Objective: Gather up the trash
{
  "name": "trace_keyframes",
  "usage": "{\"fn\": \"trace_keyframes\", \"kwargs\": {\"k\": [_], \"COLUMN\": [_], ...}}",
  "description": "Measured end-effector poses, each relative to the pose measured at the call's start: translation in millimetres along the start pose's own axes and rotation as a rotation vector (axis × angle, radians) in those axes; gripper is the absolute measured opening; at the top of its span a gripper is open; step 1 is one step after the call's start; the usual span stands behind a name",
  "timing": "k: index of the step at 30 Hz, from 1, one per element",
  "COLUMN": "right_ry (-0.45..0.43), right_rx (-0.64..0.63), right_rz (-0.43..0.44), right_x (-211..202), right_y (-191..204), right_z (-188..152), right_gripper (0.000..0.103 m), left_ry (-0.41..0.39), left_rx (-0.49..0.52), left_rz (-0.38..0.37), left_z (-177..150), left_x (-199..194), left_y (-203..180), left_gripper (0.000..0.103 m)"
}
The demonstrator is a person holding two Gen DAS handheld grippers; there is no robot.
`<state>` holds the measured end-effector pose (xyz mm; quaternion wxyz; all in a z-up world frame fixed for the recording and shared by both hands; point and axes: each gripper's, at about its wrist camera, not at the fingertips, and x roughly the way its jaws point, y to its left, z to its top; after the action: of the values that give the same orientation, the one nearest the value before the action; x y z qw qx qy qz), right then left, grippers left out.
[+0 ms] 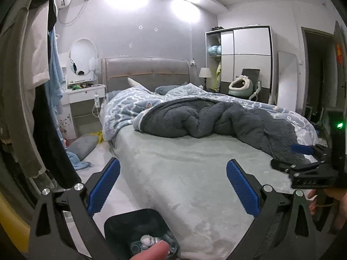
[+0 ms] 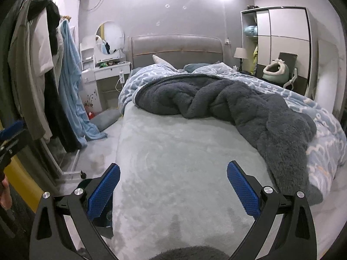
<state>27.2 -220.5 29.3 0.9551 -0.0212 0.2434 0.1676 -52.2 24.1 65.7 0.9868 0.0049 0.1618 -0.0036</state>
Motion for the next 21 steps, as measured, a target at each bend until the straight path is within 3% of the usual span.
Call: {"fn": "trace_keyframes", "kwargs": {"k": [5, 10, 21], "right_ry": [0.007, 0.009, 0.006], "right_rx": [0.021, 0.027, -0.008], "right_rz": [0.016, 0.019, 0.012], "right_x": [7.9, 11.5, 10.3], "right_y": [-2.3, -9.0, -6.2], "right_z": [-2.4, -4.8, -8.3], "right_gripper": [0.1, 0.1, 0.1], "left_ry": [0.014, 0.03, 0.071], "left_rx": [0.005, 0.033, 0.014], "left_rz": [-0.03, 0.012, -0.001], "left_z": [-2.9, -6.9, -11.0], "left_x": [3.5, 8.9, 18.4], "left_y": [1.9, -1.5, 3.0], "left_gripper": [0.1, 0.1, 0.1]}}
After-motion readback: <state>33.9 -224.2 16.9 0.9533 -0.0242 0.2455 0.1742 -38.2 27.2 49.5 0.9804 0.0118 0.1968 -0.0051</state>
